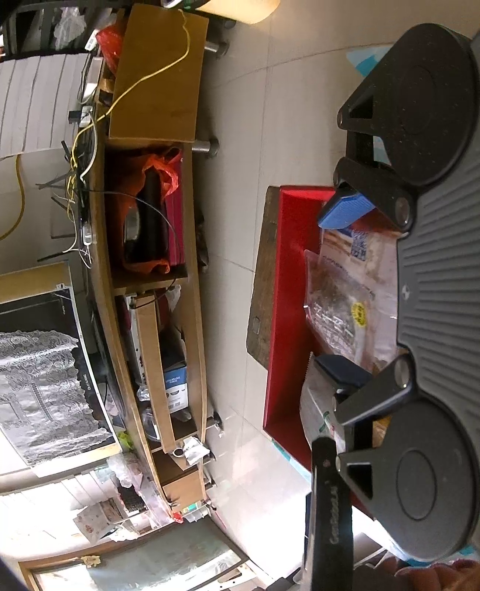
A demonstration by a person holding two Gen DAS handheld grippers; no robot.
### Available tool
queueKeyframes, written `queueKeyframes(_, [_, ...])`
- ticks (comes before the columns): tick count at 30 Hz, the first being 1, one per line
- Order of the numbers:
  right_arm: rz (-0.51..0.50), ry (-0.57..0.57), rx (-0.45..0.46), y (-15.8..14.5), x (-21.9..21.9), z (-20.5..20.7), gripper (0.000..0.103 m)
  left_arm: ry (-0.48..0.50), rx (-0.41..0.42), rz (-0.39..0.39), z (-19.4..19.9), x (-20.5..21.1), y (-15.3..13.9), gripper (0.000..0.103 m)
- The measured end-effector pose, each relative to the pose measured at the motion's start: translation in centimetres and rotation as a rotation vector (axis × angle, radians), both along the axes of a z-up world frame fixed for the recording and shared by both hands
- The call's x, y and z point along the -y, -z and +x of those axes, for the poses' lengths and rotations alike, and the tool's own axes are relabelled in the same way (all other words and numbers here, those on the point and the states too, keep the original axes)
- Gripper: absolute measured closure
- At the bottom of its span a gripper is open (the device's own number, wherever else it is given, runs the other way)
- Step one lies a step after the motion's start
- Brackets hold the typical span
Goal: Organize snacks
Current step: 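Open the left tool to drop the silver packet in the box while the right tool releases the jerky bag, then withdraw both open tools from the box toward the cloth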
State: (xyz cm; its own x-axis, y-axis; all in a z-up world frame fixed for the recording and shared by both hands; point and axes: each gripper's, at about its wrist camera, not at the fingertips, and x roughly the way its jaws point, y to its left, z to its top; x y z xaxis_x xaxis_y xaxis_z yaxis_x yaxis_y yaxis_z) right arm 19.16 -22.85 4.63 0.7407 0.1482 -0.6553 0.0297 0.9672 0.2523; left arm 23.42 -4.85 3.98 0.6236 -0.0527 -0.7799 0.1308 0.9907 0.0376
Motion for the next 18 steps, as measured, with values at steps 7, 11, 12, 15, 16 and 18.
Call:
queueKeyframes(7, [-0.008,0.006,-0.014,-1.1,0.0,-2.9,0.029,-0.022,-0.031,-0.021,-2.4,-2.5,-0.5,0.026])
queueKeyframes(11, [-0.003,0.011,-0.037,-0.8,0.2,-4.4,0.029,-0.036,-0.049,-0.026,-3.8,-3.7,-0.3,0.026])
queueKeyframes(12, [0.003,0.012,-0.046,-0.7,0.1,-4.8,0.029,-0.039,-0.054,-0.026,-4.2,-4.0,-0.3,0.026])
queueKeyframes(15, [0.015,0.005,-0.069,-0.2,-0.1,-5.8,0.029,-0.052,-0.076,-0.027,-5.4,-4.9,0.2,0.026])
queueKeyframes(16, [0.014,0.001,-0.073,-0.1,-0.3,-6.1,0.029,-0.055,-0.085,-0.028,-5.7,-5.2,0.3,0.026])
queueKeyframes(18, [0.014,-0.009,-0.078,-0.1,-0.7,-6.5,0.029,-0.062,-0.106,-0.025,-6.6,-5.8,0.8,0.026])
